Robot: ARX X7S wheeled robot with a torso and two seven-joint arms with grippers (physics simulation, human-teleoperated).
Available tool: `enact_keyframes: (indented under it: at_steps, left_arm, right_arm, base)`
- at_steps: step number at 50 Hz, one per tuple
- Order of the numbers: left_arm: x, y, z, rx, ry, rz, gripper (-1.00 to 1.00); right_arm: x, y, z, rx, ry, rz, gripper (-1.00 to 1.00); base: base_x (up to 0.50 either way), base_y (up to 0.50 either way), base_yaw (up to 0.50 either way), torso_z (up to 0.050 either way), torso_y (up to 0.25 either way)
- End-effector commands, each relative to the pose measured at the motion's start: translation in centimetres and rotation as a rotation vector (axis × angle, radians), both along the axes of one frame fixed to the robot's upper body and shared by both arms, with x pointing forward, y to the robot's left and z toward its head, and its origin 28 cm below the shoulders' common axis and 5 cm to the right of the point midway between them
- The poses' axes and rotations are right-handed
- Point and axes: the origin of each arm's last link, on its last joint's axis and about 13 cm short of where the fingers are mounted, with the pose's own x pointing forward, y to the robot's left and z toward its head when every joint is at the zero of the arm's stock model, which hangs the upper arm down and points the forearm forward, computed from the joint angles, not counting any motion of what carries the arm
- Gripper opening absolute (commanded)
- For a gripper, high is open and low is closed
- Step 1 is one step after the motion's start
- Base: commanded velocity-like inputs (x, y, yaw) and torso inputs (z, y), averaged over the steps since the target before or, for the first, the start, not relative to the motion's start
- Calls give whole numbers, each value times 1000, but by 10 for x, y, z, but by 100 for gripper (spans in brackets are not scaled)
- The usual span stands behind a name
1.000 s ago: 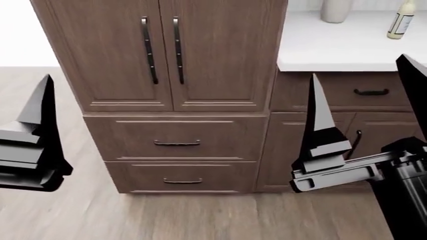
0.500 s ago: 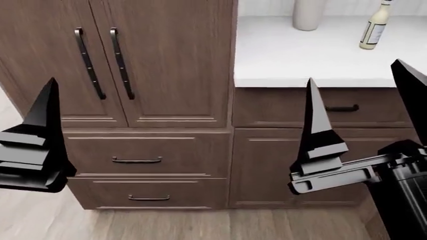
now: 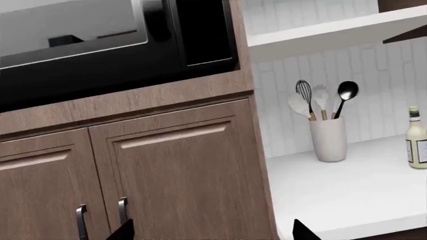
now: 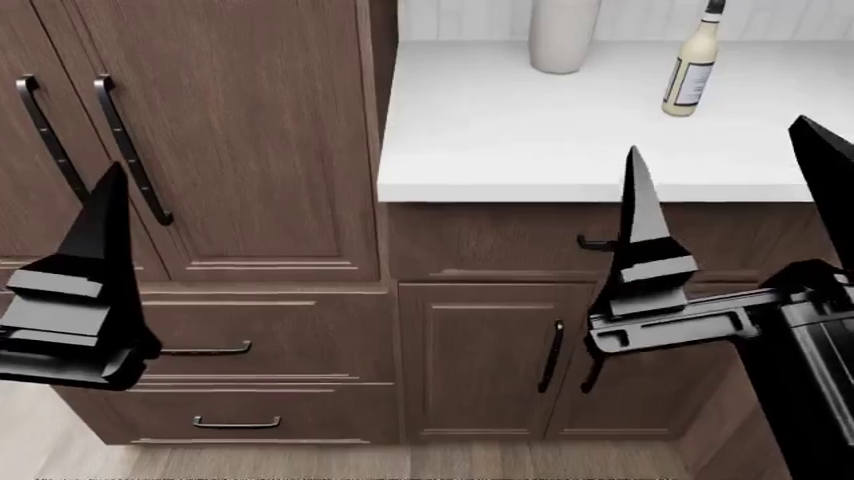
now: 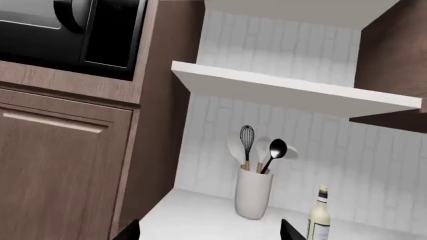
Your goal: Move the drinks to the dining counter.
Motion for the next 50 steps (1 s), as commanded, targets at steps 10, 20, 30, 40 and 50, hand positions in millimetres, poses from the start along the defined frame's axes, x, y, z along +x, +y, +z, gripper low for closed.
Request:
enact_keyframes:
  at_steps: [10, 20, 30, 40, 50]
  left_arm:
    - [4, 0, -7, -7, 17, -6, 100]
    - [2, -1, -6, 0, 11, -11, 100]
    - [1, -3, -7, 0, 10, -19, 100]
    - [-4, -5, -4, 7, -6, -28, 100]
    - [-33, 0, 23, 15, -115, -29, 100]
  right_arm:
    - [75, 4, 79, 11, 166, -150, 100]
    - [87, -10, 99, 88, 131, -223, 100]
    - [95, -18, 115, 87, 156, -253, 100]
    - [98, -17, 105, 81, 194, -216, 100]
    - [102, -17, 95, 58, 246, -212, 100]
  base:
    - [0, 0, 0, 0, 0]
    - [0, 0, 0, 0, 0]
    - [0, 0, 0, 0, 0]
    - [371, -11, 0, 0, 0]
    - [500, -46, 0, 0, 1]
